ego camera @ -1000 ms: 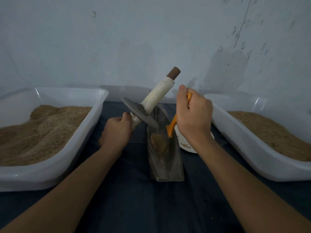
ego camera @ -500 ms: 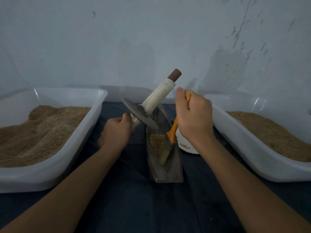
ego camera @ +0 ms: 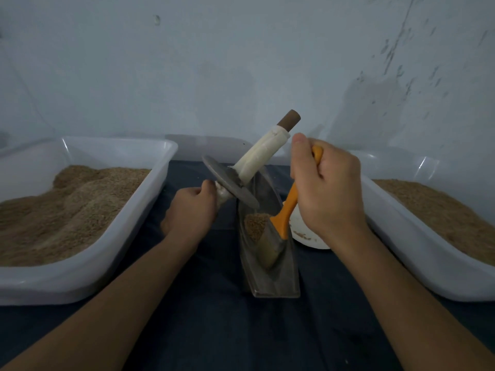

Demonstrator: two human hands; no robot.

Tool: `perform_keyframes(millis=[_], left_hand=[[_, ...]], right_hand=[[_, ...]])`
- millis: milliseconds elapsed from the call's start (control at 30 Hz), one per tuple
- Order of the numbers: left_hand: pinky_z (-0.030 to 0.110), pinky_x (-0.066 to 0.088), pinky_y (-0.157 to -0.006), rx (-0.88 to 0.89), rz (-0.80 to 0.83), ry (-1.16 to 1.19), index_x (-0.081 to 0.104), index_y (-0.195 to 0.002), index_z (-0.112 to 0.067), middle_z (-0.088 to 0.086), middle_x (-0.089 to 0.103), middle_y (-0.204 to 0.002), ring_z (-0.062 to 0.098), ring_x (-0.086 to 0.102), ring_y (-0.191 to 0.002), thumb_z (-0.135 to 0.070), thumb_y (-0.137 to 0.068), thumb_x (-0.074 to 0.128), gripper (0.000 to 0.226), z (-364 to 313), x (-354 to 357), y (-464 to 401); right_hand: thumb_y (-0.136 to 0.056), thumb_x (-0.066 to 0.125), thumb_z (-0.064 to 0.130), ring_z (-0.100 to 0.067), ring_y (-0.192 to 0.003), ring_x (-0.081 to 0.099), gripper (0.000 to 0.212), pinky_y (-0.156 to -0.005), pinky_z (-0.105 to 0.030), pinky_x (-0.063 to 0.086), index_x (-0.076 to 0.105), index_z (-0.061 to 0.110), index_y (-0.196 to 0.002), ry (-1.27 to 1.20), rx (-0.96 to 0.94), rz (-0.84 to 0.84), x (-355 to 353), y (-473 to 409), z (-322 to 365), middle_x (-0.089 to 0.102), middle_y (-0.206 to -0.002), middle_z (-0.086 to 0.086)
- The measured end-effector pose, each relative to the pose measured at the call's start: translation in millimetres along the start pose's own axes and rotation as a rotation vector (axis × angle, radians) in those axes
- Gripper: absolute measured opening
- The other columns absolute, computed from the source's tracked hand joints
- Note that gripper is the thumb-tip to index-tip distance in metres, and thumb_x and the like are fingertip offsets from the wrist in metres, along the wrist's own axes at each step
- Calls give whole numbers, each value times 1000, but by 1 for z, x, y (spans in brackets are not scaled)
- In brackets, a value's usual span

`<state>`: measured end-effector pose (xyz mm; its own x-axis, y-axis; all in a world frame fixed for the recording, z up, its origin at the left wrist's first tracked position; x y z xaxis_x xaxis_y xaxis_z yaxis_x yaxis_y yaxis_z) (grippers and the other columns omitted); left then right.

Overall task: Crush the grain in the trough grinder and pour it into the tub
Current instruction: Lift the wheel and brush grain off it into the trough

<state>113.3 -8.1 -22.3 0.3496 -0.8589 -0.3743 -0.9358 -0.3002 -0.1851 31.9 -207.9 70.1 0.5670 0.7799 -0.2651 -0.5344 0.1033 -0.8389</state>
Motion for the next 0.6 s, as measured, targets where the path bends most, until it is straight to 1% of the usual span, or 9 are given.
perform_keyframes(millis=[67, 133, 233, 333, 400, 467, 533, 600], left_hand=[[46, 55, -80, -4, 0, -5, 69, -66, -33, 0, 69, -57, 31, 69, -69, -62, -81, 34, 48, -1, 0, 1], [47, 55, -80, -9, -6, -5, 69, -65, -25, 0, 69, -58, 30, 69, -69, -62, -81, 35, 53, -1, 0, 1], [47, 55, -81, -11, -5, -3, 69, -66, -15, 2, 69, -59, 30, 69, -69, -62, -81, 35, 60, 0, 0, -1], [48, 55, -81, -4, 1, 7, 67, -64, -15, 3, 69, -59, 31, 69, -70, -63, -81, 34, 61, 1, 0, -1], [49, 55, -82, -2, 5, 9, 67, -64, -15, 4, 70, -61, 32, 69, -71, -62, -81, 35, 60, 1, 0, -2], [51, 56, -83, 1, 6, 12, 66, -66, -12, 8, 71, -65, 34, 69, -72, -62, -81, 35, 61, 2, 0, -3], [51, 56, -82, 2, -3, 4, 63, -63, -14, 10, 71, -68, 34, 69, -72, -63, -80, 34, 59, 3, -1, -3], [48, 56, -80, 2, -12, -3, 62, -61, -17, 9, 71, -67, 33, 69, -71, -63, -79, 34, 57, 2, -1, -3]], right_hand=[[-110, 44, 29, -15, -44, 33, 52, -46, -32, 31, 34, 19, -60, 12, 1, 13, 4, 1, 0, 35, -50, 1], [-110, 44, 30, -17, -42, 32, 52, -44, -34, 29, 33, 20, -60, 63, -26, 10, 10, 1, -3, 32, -48, 3], [-109, 42, 31, -19, -39, 34, 52, -42, -33, 27, 40, 11, -61, 166, -79, 11, 19, 2, -11, 32, -46, 2], [-109, 42, 30, -16, -37, 33, 51, -41, -27, 23, 43, 9, -63, 203, -116, -26, 22, 0, -13, 32, -46, 2], [-110, 43, 28, -15, -37, 32, 49, -41, -27, 22, 40, 15, -63, 213, -133, -56, 21, 0, -12, 31, -46, 4], [-110, 44, 26, -15, -38, 33, 46, -43, -22, 22, 35, 28, -65, 175, -157, -88, 17, -1, -7, 29, -48, 10], [-110, 43, 26, -15, -41, 36, 44, -46, -18, 24, 30, 39, -70, 115, -173, -112, 12, -1, 0, 30, -50, 13], [-110, 43, 26, -17, -41, 37, 45, -44, -22, 26, 29, 38, -69, 84, -165, -104, 10, 0, 3, 32, -50, 8]])
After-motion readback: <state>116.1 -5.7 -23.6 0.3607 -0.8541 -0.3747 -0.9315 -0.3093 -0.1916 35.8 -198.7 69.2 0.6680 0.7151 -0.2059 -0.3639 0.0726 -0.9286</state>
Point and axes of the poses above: each hand's wrist, its own y-axis away from the middle knuckle, its own x-axis out of the palm, z = x × y, the point moved 3 cm from there along -y, towards the middle knuckle
